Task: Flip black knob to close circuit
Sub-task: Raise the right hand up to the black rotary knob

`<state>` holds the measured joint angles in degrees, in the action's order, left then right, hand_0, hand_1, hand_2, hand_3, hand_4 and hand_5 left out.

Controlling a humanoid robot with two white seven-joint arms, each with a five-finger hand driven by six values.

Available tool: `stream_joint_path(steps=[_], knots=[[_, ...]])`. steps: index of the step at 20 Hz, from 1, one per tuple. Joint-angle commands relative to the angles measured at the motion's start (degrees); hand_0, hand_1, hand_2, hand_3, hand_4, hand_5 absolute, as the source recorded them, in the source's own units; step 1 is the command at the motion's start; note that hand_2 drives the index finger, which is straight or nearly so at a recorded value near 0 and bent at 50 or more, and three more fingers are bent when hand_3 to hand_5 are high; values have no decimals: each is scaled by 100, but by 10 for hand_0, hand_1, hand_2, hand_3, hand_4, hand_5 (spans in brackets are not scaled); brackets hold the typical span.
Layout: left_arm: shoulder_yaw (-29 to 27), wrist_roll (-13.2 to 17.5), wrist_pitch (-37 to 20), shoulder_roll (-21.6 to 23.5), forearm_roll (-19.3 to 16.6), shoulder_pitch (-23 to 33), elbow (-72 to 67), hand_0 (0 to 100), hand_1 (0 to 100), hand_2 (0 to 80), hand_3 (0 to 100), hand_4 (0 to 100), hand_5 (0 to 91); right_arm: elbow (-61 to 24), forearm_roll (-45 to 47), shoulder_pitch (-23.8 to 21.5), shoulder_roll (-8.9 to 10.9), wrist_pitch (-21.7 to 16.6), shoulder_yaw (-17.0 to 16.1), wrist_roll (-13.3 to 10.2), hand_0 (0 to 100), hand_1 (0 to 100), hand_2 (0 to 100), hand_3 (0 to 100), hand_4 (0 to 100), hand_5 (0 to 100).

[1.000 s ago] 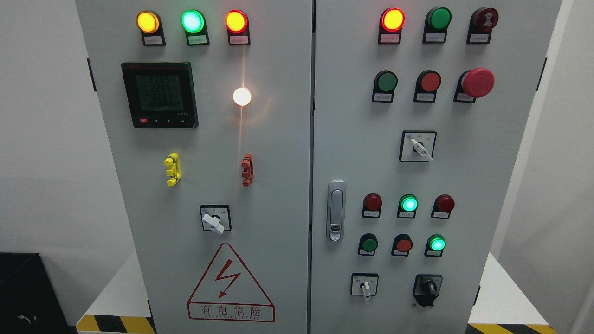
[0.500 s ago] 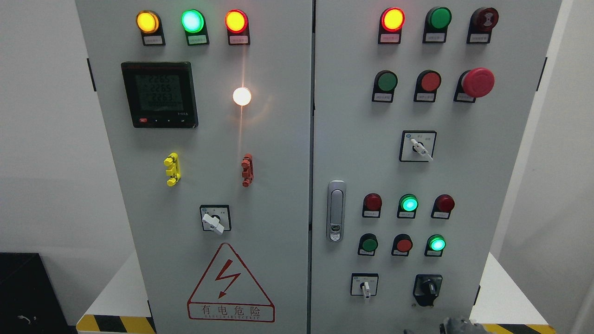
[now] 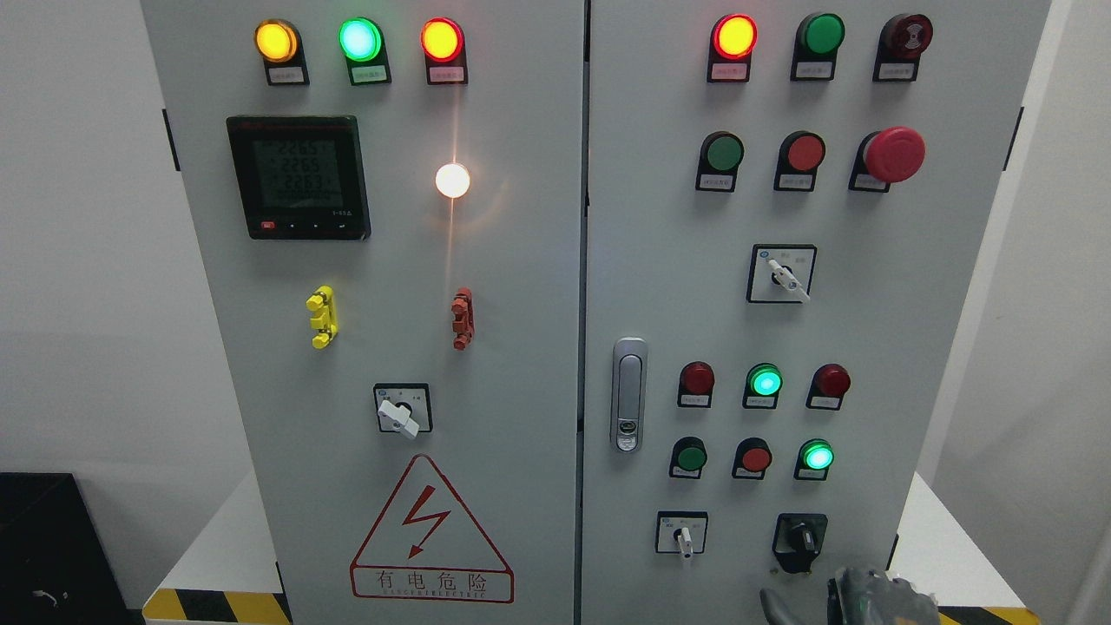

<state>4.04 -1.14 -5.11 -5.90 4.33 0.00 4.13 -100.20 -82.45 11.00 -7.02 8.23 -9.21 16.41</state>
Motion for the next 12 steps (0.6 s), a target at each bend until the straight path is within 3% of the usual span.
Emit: stream_joint_path(steps=[1, 12], knots=[[0, 0, 1, 1, -2, 35, 0, 120, 556, 0, 0, 0, 0, 115, -69, 201, 8, -5, -99, 12, 0, 0, 922, 1000, 973, 981], [0, 0, 1, 1, -2, 35, 0, 120, 556, 0, 0, 0, 0, 176, -87, 262, -1, 21, -107, 12, 0, 0, 923, 1000, 974, 982]])
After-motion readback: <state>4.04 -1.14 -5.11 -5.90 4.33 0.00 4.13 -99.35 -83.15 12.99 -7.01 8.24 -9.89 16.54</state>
